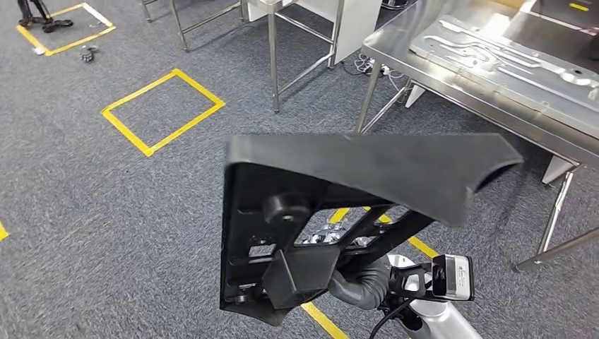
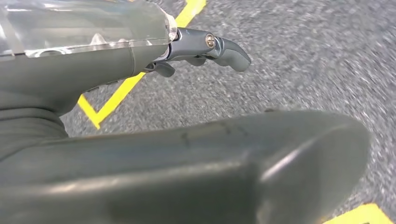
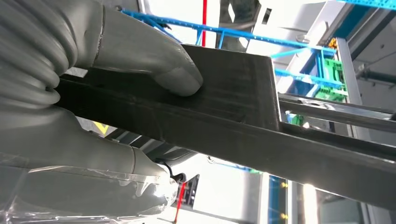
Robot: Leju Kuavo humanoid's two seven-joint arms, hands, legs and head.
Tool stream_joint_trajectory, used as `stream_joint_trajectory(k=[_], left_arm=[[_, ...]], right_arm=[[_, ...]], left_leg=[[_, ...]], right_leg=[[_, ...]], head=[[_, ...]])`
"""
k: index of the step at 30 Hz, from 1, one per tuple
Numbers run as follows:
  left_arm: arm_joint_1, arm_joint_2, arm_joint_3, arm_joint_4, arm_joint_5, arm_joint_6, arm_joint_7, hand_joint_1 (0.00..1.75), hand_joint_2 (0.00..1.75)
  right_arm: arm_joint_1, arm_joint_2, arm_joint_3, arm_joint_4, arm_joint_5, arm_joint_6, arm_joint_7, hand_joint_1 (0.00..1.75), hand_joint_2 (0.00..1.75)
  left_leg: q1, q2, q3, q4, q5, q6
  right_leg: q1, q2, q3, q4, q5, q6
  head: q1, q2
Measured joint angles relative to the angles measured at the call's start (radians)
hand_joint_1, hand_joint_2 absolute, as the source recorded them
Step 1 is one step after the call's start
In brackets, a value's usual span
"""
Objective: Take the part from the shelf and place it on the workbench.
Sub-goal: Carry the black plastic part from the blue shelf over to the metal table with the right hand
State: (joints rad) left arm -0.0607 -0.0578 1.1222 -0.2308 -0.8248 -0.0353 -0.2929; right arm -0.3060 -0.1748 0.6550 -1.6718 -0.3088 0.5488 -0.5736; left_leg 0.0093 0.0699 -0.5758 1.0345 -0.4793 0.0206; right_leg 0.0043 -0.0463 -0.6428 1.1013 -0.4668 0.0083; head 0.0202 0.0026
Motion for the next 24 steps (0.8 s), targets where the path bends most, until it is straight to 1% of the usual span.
stream_joint_trajectory(k=[1, 2, 3, 4, 5, 6, 7, 8, 9, 10, 11, 12, 13, 14, 15, 16, 17, 18, 20, 22, 24], left_arm=[[0.000, -0.001, 0.000, 0.000, -0.002, 0.001, 0.000, 0.00, 0.00], [0.000, -0.002, 0.000, 0.000, -0.004, 0.003, 0.001, 0.00, 0.00], [0.000, -0.002, 0.000, 0.000, -0.004, 0.005, 0.005, 0.00, 0.00], [-0.002, -0.002, 0.000, 0.000, -0.004, 0.007, 0.009, 0.00, 0.00], [-0.003, -0.002, 0.000, 0.000, -0.004, 0.008, 0.014, 0.00, 0.00], [-0.004, -0.001, 0.001, 0.000, -0.004, 0.009, 0.018, 0.00, 0.00], [-0.004, 0.000, 0.001, 0.000, -0.004, 0.010, 0.021, 0.00, 0.00], [-0.003, 0.000, 0.002, 0.000, -0.005, 0.010, 0.023, 0.00, 0.00], [-0.001, 0.000, 0.002, 0.000, -0.005, 0.009, 0.025, 0.00, 0.00], [0.001, 0.000, 0.003, 0.000, -0.006, 0.007, 0.027, 0.00, 0.00], [0.003, 0.001, 0.004, 0.000, -0.006, 0.007, 0.029, 0.00, 0.00], [0.004, 0.002, 0.004, 0.000, -0.007, 0.006, 0.029, 0.00, 0.00], [0.004, 0.003, 0.005, 0.000, -0.009, 0.005, 0.029, 0.00, 0.00], [0.004, 0.005, 0.005, 0.000, -0.010, 0.005, 0.030, 0.00, 0.00], [0.004, 0.006, 0.006, 0.000, -0.012, 0.005, 0.030, 0.00, 0.00], [0.003, 0.007, 0.006, 0.000, -0.012, 0.004, 0.030, 0.00, 0.00], [0.002, 0.008, 0.006, 0.000, -0.013, 0.004, 0.031, 0.00, 0.00], [0.001, 0.009, 0.006, 0.000, -0.014, 0.004, 0.031, 0.00, 0.00], [0.000, 0.010, 0.006, 0.000, -0.015, 0.004, 0.031, 0.00, 0.00], [-0.001, 0.010, 0.006, 0.000, -0.016, 0.004, 0.031, 0.00, 0.00], [-0.001, 0.010, 0.006, 0.000, -0.016, 0.004, 0.031, 0.00, 0.00]], right_arm=[[0.000, 0.000, 0.000, 0.000, 0.000, -0.001, -0.001, 1.75, 1.75], [0.000, 0.001, 0.000, 0.000, 0.001, -0.002, -0.002, 1.75, 1.75], [0.002, 0.002, 0.000, 0.001, 0.003, -0.003, -0.003, 1.75, 1.75], [0.004, 0.002, 0.000, 0.001, 0.004, -0.004, -0.004, 1.75, 1.75], [0.007, 0.004, 0.000, 0.001, 0.007, -0.004, -0.005, 1.75, 1.75], [0.009, 0.006, 0.000, 0.001, 0.009, -0.004, -0.005, 1.75, 1.75], [0.010, 0.010, 0.000, 0.002, 0.010, -0.004, -0.005, 1.75, 1.75], [0.012, 0.014, 0.000, 0.002, 0.011, -0.003, -0.006, 1.75, 1.75], [0.014, 0.018, 0.000, 0.003, 0.011, -0.002, -0.006, 1.75, 1.75], [0.017, 0.021, 0.000, 0.004, 0.011, -0.001, -0.006, 1.75, 1.75], [0.020, 0.023, 0.000, 0.005, 0.011, 0.001, -0.006, 1.75, 1.75], [0.022, 0.024, 0.000, 0.006, 0.011, 0.002, -0.006, 1.75, 1.75], [0.024, 0.026, 0.000, 0.006, 0.011, 0.003, -0.006, 1.75, 1.75], [0.025, 0.028, 0.000, 0.006, 0.011, 0.002, -0.006, 1.75, 1.75], [0.026, 0.030, 0.000, 0.006, 0.012, 0.002, -0.006, 1.75, 1.75], [0.028, 0.032, 0.000, 0.006, 0.013, 0.001, -0.006, 1.75, 1.75], [0.030, 0.033, 0.000, 0.006, 0.014, 0.001, -0.006, 1.75, 1.75], [0.033, 0.034, -0.001, 0.006, 0.014, 0.000, -0.007, 1.75, 1.75], [0.038, 0.035, -0.002, 0.006, 0.015, 0.000, -0.008, 1.75, 1.75], [0.040, 0.035, -0.002, 0.006, 0.015, 0.000, -0.009, 1.75, 1.75], [0.040, 0.035, -0.002, 0.006, 0.015, 0.000, -0.009, 1.75, 1.75]], left_leg=[[-0.002, 0.008, 0.004, -0.001, -0.003, -0.004], [-0.003, 0.017, 0.007, -0.002, -0.006, -0.009], [-0.004, 0.027, 0.010, -0.004, -0.008, -0.014], [-0.005, 0.036, 0.015, -0.007, -0.010, -0.020], [-0.004, 0.031, 0.019, -0.004, -0.015, -0.025], [-0.003, 0.014, 0.017, 0.011, -0.028, -0.029], [-0.001, -0.011, 0.003, 0.046, -0.050, -0.033], [0.001, -0.037, -0.022, 0.101, -0.079, -0.035], [0.003, -0.052, -0.055, 0.167, -0.109, -0.037], [0.003, -0.058, -0.088, 0.226, -0.129, -0.039], [0.003, -0.060, -0.109, 0.258, -0.131, -0.040], [0.003, -0.061, -0.113, 0.253, -0.112, -0.041], [0.003, -0.065, -0.099, 0.211, -0.076, -0.041], [0.005, -0.077, -0.072, 0.144, -0.038, -0.040], [0.006, -0.095, -0.046, 0.084, -0.013, -0.039], [0.007, -0.109, -0.027, 0.040, 0.001, -0.037], [0.006, -0.120, -0.017, 0.019, 0.002, -0.033], [0.004, -0.119, -0.016, 0.018, 0.000, -0.029], [0.003, -0.106, -0.015, 0.015, 0.003, -0.018], [0.006, -0.100, -0.014, 0.012, 0.005, -0.014], [0.006, -0.100, -0.014, 0.012, 0.005, -0.014]], right_leg=[[0.007, -0.016, 0.023, -0.047, 0.012, -0.007], [0.012, -0.024, 0.032, -0.068, 0.013, -0.013], [0.015, -0.016, 0.032, -0.071, 0.011, -0.016], [0.013, -0.003, 0.034, -0.075, 0.013, -0.021], [0.009, 0.009, 0.038, -0.082, 0.016, -0.025], [0.005, 0.020, 0.044, -0.088, 0.019, -0.030], [0.001, 0.031, 0.049, -0.094, 0.022, -0.034], [-0.001, 0.041, 0.051, -0.097, 0.023, -0.037], [-0.002, 0.051, 0.052, -0.096, 0.022, -0.040], [-0.001, 0.064, 0.052, -0.095, 0.021, -0.041], [-0.001, 0.078, 0.052, -0.092, 0.020, -0.041], [-0.001, 0.092, 0.052, -0.088, 0.018, -0.040], [-0.002, 0.105, 0.052, -0.083, 0.014, -0.038], [-0.004, 0.118, 0.052, -0.076, 0.009, -0.034], [-0.005, 0.129, 0.049, -0.068, 0.005, -0.030], [-0.005, 0.140, 0.046, -0.061, 0.001, -0.025], [-0.006, 0.148, 0.042, -0.057, -0.001, -0.019], [-0.006, 0.155, 0.039, -0.057, -0.001, -0.014], [-0.008, 0.167, 0.037, -0.059, 0.001, -0.006], [-0.007, 0.173, 0.036, -0.060, 0.001, -0.002], [-0.007, 0.173, 0.036, -0.060, 0.001, -0.002]], head=[[0.000, 0.000], [0.000, 0.000], [0.000, 0.000], [0.000, 0.000], [-0.001, 0.000], [-0.002, 0.000], [-0.003, 0.000], [-0.005, 0.000], [-0.006, 0.000], [-0.008, 0.000], [-0.008, 0.000], [-0.008, 0.000], [-0.008, 0.000], [-0.008, 0.000], [-0.008, 0.000], [-0.009, 0.000], [-0.009, 0.000], [-0.009, 0.000], [-0.009, 0.000], [-0.009, 0.000], [-0.009, 0.000]])
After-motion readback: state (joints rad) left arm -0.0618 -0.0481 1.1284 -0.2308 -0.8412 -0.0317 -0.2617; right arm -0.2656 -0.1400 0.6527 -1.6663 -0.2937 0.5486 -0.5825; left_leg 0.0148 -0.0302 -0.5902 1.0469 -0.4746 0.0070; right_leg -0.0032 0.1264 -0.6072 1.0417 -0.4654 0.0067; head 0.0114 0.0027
